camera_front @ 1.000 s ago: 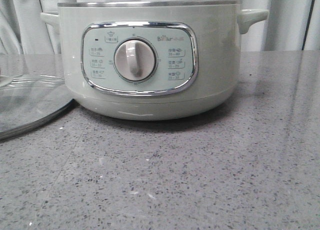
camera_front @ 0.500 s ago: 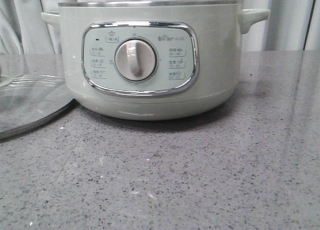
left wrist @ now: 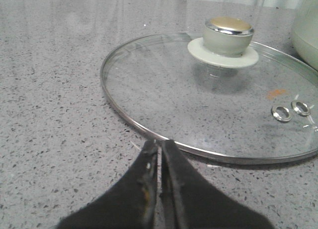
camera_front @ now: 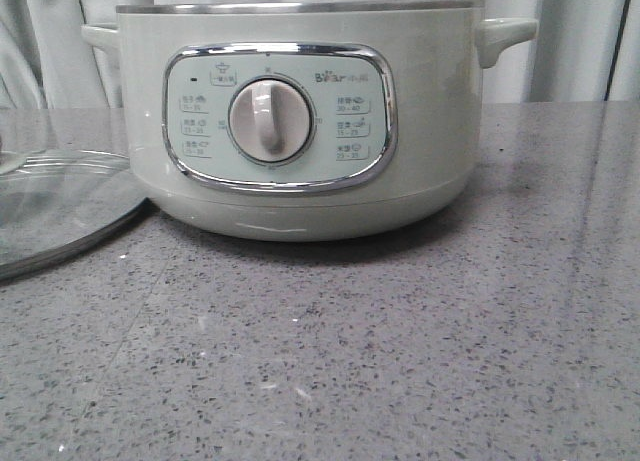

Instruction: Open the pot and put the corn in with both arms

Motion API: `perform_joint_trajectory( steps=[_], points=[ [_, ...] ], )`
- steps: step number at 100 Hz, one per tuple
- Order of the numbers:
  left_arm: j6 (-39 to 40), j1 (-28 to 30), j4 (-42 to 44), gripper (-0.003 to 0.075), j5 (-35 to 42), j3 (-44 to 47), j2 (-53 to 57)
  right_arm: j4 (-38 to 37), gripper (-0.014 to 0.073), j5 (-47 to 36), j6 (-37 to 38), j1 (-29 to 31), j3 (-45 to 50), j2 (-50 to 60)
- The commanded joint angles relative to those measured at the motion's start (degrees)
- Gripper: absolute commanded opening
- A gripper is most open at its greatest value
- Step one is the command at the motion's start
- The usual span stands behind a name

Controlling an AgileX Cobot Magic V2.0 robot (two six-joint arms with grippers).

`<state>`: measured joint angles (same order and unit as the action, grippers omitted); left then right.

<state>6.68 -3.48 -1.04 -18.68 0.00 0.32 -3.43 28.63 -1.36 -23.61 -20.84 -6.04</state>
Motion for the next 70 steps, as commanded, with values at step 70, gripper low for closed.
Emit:
perform_joint_trajectory(
  steps=[70],
  points=[
    [0.48, -0.38, 0.08, -0.002, 2.44, 1.34, 1.62, -0.47, -0.007, -35.95, 0.52, 25.07, 22.49, 3.54]
  ],
)
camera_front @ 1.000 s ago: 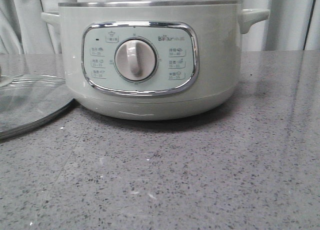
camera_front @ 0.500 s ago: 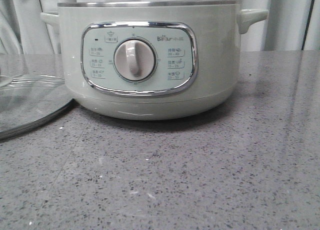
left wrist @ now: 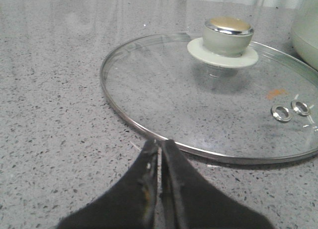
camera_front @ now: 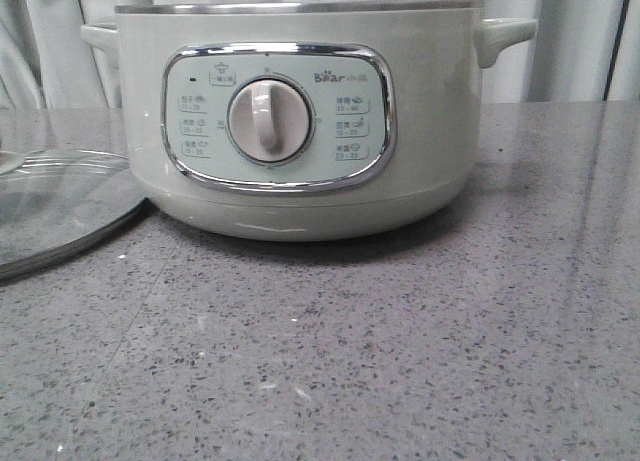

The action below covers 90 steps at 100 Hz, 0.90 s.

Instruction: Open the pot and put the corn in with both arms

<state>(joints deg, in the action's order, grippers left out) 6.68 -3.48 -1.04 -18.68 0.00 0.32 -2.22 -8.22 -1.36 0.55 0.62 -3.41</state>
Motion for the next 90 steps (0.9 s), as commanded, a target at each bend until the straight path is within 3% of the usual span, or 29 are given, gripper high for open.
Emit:
perform_joint_trajectory(
  steps=[1, 53, 90],
  points=[
    [0.48, -0.38, 0.08, -0.002, 2.44, 1.34, 1.62, -1.67, -0.007, 1.39, 0.53, 0.9, 1.03, 1.08],
    [0.48, -0.38, 0.08, -0.002, 2.44, 1.34, 1.62, -0.83, -0.007, 26.02, 0.81, 2.39, 1.03, 5.32],
    [0.48, -0.38, 0.08, -0.002, 2.44, 1.34, 1.62, -0.83, -0.007, 25.8, 0.81, 2.39, 1.03, 5.32]
  ],
)
